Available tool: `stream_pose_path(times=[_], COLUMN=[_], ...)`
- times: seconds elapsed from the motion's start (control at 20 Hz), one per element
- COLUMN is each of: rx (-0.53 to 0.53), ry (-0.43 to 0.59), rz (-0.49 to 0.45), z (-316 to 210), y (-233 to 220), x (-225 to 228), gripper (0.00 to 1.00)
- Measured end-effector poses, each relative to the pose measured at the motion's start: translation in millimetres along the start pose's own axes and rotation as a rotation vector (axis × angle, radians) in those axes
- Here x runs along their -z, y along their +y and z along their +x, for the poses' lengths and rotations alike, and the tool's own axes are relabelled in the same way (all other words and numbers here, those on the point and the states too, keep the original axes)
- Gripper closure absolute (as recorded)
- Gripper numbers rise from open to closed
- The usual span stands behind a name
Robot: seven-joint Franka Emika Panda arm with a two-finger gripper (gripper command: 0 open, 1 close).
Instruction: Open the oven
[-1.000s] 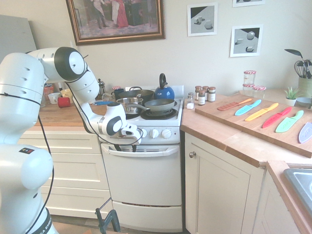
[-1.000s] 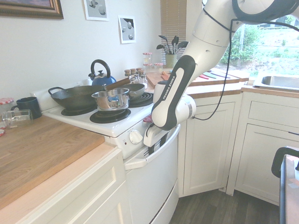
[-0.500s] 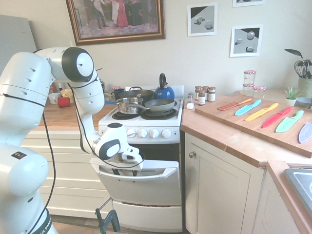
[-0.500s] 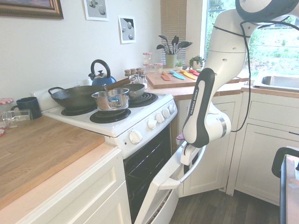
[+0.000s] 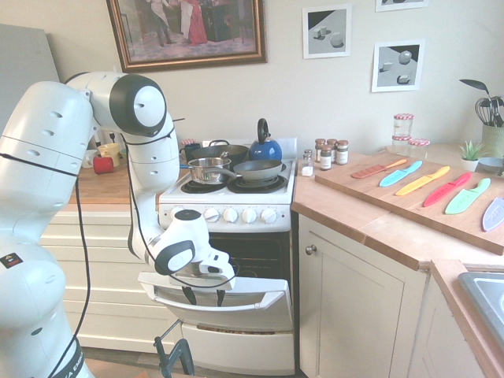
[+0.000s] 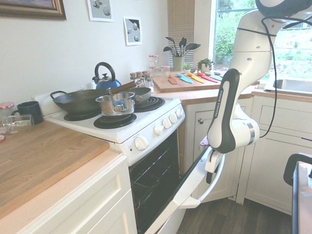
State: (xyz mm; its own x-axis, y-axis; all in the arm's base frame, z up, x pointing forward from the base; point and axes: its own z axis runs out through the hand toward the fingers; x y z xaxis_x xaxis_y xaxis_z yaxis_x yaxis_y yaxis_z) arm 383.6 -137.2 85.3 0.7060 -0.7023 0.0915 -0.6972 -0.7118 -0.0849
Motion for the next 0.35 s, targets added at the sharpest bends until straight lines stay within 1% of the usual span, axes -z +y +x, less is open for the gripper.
stream_pose_path(times=[0.2, 0.3, 0.35], rx=[0.029, 0.044, 0.048], ry=[-0.008, -0.016, -0.037], rz=[-0.003, 0.003, -0.002], z=[-14, -16, -14], y=[-3, -16, -25], x=[40, 65, 78], gripper=[0.00, 0.00, 0.00])
